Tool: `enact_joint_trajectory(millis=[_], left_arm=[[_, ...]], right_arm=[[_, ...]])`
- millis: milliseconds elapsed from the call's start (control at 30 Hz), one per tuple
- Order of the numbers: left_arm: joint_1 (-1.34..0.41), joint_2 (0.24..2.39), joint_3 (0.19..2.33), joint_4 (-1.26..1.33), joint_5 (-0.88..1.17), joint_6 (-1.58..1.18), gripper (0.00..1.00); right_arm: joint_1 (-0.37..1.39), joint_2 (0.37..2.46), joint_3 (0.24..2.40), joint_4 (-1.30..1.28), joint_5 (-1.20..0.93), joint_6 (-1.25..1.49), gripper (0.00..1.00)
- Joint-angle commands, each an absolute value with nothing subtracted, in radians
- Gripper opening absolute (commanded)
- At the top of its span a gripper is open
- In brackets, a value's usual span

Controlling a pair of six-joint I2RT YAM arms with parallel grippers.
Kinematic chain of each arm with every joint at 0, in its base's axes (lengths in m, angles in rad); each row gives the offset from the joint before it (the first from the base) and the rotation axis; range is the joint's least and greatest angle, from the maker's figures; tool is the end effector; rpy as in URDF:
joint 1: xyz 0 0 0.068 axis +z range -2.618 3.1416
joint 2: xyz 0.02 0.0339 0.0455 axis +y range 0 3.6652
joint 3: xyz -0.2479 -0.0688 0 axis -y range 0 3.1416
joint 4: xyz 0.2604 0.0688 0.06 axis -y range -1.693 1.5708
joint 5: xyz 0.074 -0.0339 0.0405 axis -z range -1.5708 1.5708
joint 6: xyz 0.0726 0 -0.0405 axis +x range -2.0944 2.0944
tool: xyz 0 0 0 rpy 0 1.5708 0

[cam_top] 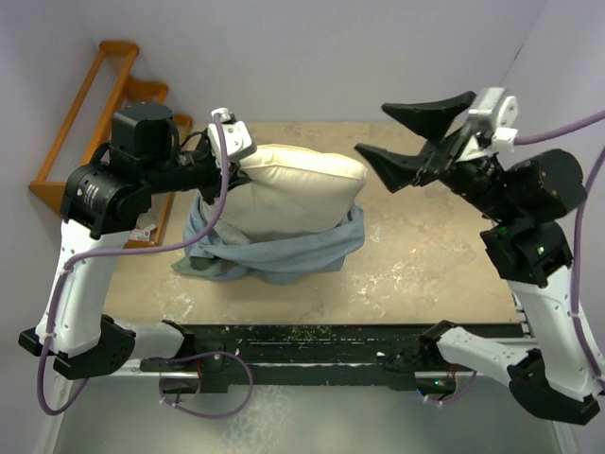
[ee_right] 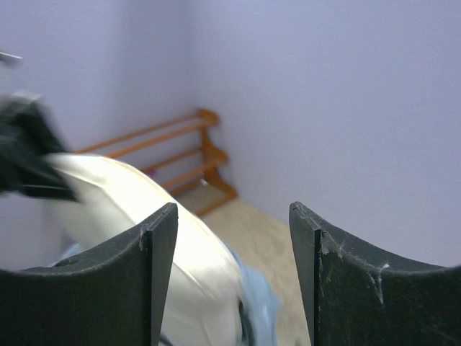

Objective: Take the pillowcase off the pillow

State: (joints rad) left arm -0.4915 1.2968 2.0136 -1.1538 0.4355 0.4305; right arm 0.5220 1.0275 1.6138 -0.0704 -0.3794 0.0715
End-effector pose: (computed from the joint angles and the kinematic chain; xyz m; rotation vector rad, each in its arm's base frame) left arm 0.1941 -0.1386 0.5093 1.1283 1.6459 -0.4754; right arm 0.1587 0.1223 0.5895 -0.5810 0.9612 0.7313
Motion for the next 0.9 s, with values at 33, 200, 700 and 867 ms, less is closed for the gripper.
enact_joint_trajectory(millis=[33,200,700,867], left_arm=[[-0.491,1.300,2.025,-1.176,0.536,0.521,0.00],[-0.491,1.300,1.997,-1.186,0.591,0.537,0.00],[-0.491,1.314,2.028,-1.152,0.700,0.538,0.50],[-0.490,1.305,2.047,-1.189,0.655,0.565,0.95]], right_arm=[[0.609,1.173,1.651,-0.177,-0.693,-0.079,0.77],[0.775,1.298,1.757,-0.396,-0.524,-0.224,0.92],[0.908,1.442,1.790,-0.583,-0.214,-0.322,0.62],[0.723,1.343,1.704,-0.356,-0.351,-0.206,0.18]])
